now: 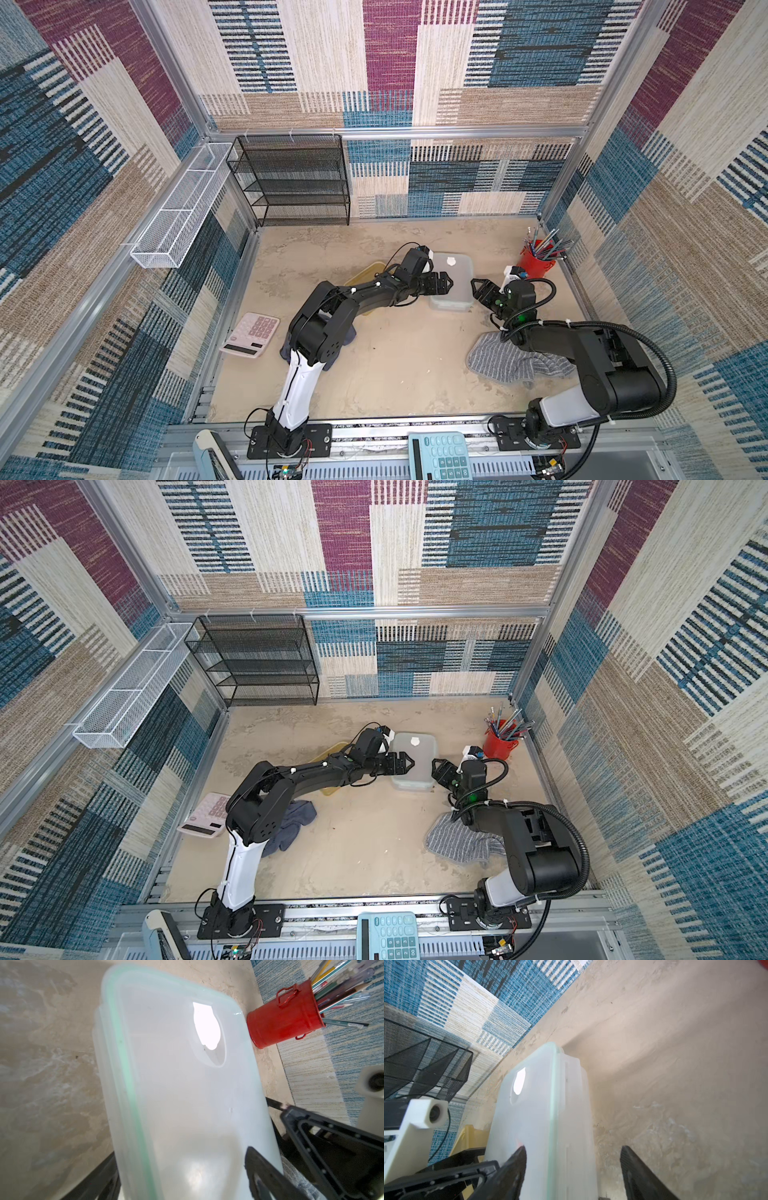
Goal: Wipe the insides of the lunch boxes
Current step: Open the fastener of the lunch box.
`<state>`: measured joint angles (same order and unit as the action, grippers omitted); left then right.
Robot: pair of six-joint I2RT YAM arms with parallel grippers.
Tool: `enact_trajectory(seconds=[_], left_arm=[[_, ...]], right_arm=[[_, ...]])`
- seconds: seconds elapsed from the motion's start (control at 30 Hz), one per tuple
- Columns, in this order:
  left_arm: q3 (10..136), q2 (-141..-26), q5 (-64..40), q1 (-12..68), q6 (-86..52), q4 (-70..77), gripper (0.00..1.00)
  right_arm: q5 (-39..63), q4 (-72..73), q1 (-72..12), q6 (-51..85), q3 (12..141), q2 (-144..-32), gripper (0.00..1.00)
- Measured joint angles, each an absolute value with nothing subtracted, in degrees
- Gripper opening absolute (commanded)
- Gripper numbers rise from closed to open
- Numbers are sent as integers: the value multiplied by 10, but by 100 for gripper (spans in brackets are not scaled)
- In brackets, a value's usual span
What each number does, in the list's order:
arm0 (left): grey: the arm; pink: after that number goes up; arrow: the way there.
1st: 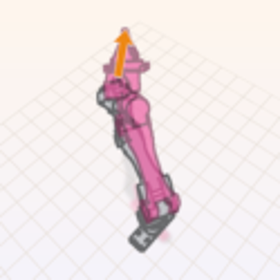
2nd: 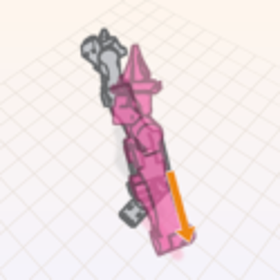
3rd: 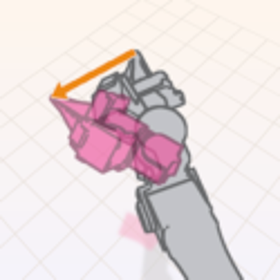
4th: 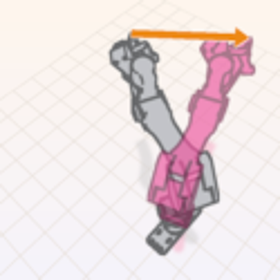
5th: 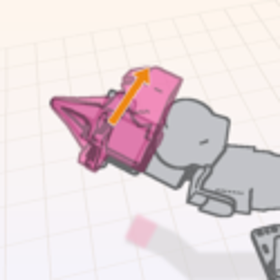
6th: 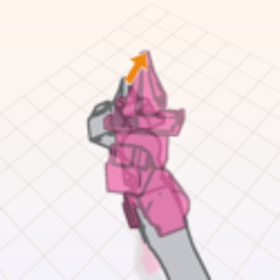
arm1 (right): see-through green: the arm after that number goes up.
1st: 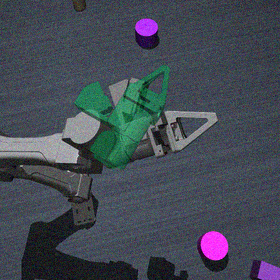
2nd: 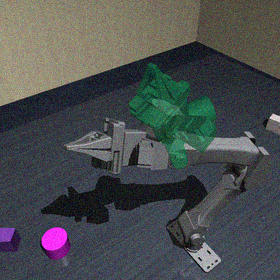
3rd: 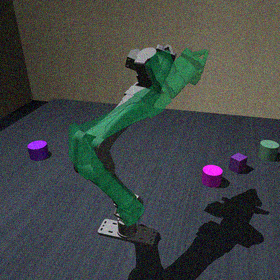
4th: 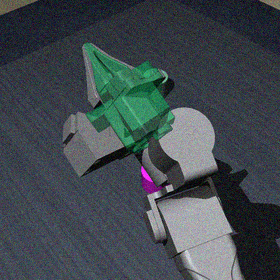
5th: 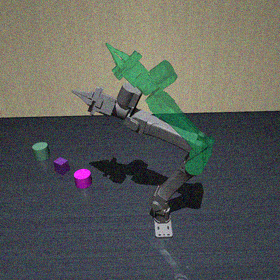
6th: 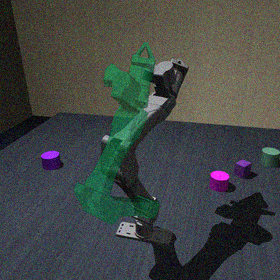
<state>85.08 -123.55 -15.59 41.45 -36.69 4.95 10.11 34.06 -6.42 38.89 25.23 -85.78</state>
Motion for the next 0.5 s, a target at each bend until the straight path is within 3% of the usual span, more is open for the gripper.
enact_trajectory(seconds=[0.4,0.5], left_arm=[[844,-1241,-229,414,-367,89,90],[844,-1241,-244,414,-367,97,90]], right_arm=[[105,273,-72,366,218,-784,71],[100,251,-73,360,211,-756,74]])
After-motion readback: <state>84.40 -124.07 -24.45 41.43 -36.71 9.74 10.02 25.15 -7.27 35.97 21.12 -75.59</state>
